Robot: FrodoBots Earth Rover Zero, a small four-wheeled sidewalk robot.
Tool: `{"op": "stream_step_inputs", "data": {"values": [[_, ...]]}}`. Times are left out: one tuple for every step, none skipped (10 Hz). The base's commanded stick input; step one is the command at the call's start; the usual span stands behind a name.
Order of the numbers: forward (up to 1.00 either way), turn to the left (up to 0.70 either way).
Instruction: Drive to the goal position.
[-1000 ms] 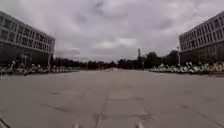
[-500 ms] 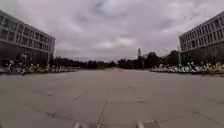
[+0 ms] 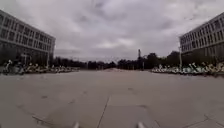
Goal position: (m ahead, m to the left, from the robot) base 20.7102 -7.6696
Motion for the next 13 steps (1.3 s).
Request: {"op": "stream_step_inputs", "data": {"values": [[0.45, 0.00], [0.45, 0.00], [0.45, 0.00], [0.45, 0.00], [0.45, 0.00], [0.45, 0.00], [0.45, 0.00], [0.45, 0.00], [0.45, 0.00], [0.45, 0.00], [0.45, 0.00], [0.45, 0.00], [0.45, 0.00]]}}
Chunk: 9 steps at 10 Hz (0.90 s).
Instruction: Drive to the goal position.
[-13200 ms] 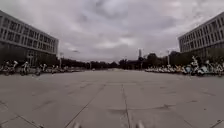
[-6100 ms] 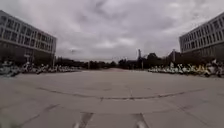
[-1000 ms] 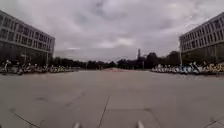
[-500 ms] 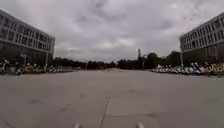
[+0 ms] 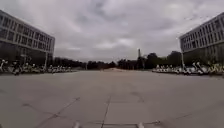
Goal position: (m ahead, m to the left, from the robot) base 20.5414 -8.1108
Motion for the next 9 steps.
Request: {"op": "stream_step_inputs", "data": {"values": [[0.45, 0.00], [0.45, 0.00], [0.45, 0.00], [0.45, 0.00], [0.45, 0.00], [0.45, 0.00], [0.45, 0.00], [0.45, 0.00], [0.45, 0.00]]}}
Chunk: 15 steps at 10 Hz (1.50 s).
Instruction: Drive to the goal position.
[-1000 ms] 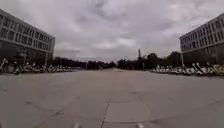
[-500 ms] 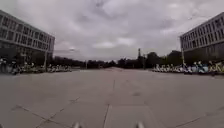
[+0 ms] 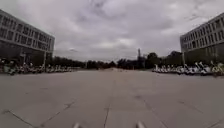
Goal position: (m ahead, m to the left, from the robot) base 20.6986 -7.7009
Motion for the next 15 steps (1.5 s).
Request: {"op": "stream_step_inputs", "data": {"values": [[0.45, 0.00], [0.45, 0.00], [0.45, 0.00], [0.45, 0.00], [0.45, 0.00], [0.45, 0.00], [0.45, 0.00], [0.45, 0.00], [0.45, 0.00], [0.45, 0.00], [0.45, 0.00], [0.45, 0.00], [0.45, 0.00], [0.45, 0.00], [0.45, 0.00]]}}
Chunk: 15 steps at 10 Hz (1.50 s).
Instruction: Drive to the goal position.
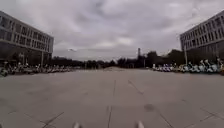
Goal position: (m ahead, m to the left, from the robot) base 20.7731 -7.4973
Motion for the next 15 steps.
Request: {"op": "stream_step_inputs", "data": {"values": [[0.45, 0.00], [0.45, 0.00], [0.45, 0.00], [0.45, 0.00], [0.45, 0.00], [0.45, 0.00], [0.45, 0.00], [0.45, 0.00], [0.45, 0.00], [0.45, 0.00], [0.45, 0.00], [0.45, 0.00], [0.45, 0.00], [0.45, 0.00], [0.45, 0.00]]}}
